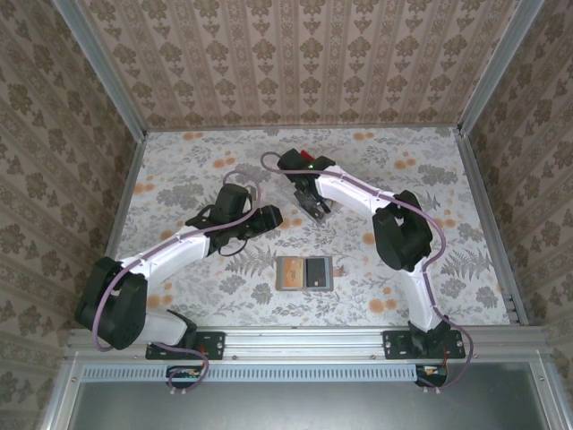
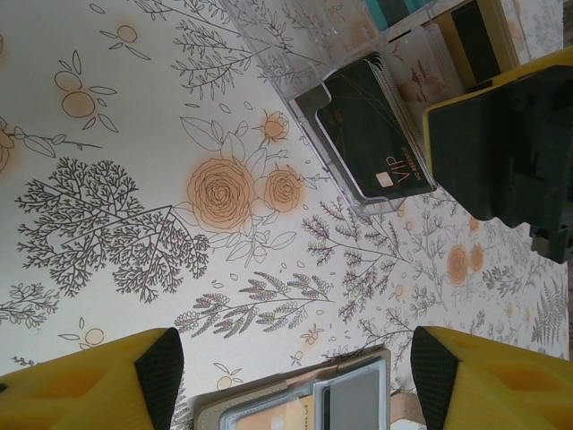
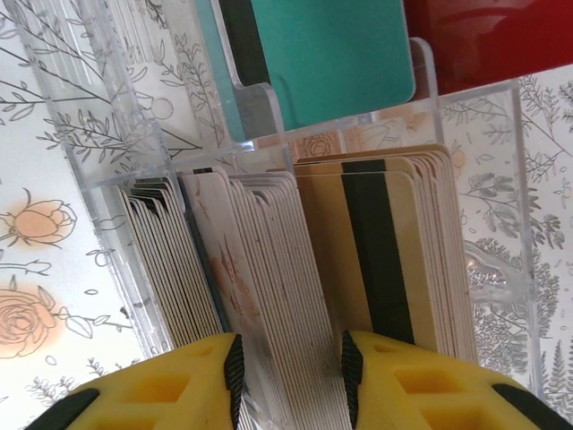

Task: Put the credit cards into the card holder
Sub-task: Pick up the credit card from the storage box.

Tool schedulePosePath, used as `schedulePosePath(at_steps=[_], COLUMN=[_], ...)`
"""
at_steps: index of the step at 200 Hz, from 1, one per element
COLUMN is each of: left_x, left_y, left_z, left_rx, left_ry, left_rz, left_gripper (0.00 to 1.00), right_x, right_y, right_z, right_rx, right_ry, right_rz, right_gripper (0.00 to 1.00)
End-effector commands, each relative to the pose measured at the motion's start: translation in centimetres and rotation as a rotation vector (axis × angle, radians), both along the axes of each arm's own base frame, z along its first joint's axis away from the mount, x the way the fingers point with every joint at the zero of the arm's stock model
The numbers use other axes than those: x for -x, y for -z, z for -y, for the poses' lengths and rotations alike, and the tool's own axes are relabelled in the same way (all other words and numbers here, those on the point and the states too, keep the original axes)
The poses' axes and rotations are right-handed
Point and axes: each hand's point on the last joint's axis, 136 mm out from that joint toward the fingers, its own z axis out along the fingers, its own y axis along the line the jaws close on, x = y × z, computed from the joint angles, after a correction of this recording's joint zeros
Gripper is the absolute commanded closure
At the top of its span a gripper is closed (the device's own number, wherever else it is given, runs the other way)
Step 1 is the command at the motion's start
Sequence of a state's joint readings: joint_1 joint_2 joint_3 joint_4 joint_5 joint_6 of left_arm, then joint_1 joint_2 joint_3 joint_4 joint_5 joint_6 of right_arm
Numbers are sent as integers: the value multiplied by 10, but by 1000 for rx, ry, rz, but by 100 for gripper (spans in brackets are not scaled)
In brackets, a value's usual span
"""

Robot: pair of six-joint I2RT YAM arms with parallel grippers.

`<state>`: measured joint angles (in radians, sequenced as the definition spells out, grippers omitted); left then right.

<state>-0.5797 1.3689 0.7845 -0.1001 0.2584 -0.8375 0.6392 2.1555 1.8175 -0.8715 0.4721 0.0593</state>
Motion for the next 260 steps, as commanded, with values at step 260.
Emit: schedulePosePath(at_steps=[260], left_x=[5], left_y=[12], left_z=[2], left_rx=[11], left_ry=[23], left_rz=[-57], left_gripper=[29], right_x=[-1], right_y=[-34], right_z=[11], right_rx=[128], right_ry=[-12], right_rz=[129], right_gripper=[84])
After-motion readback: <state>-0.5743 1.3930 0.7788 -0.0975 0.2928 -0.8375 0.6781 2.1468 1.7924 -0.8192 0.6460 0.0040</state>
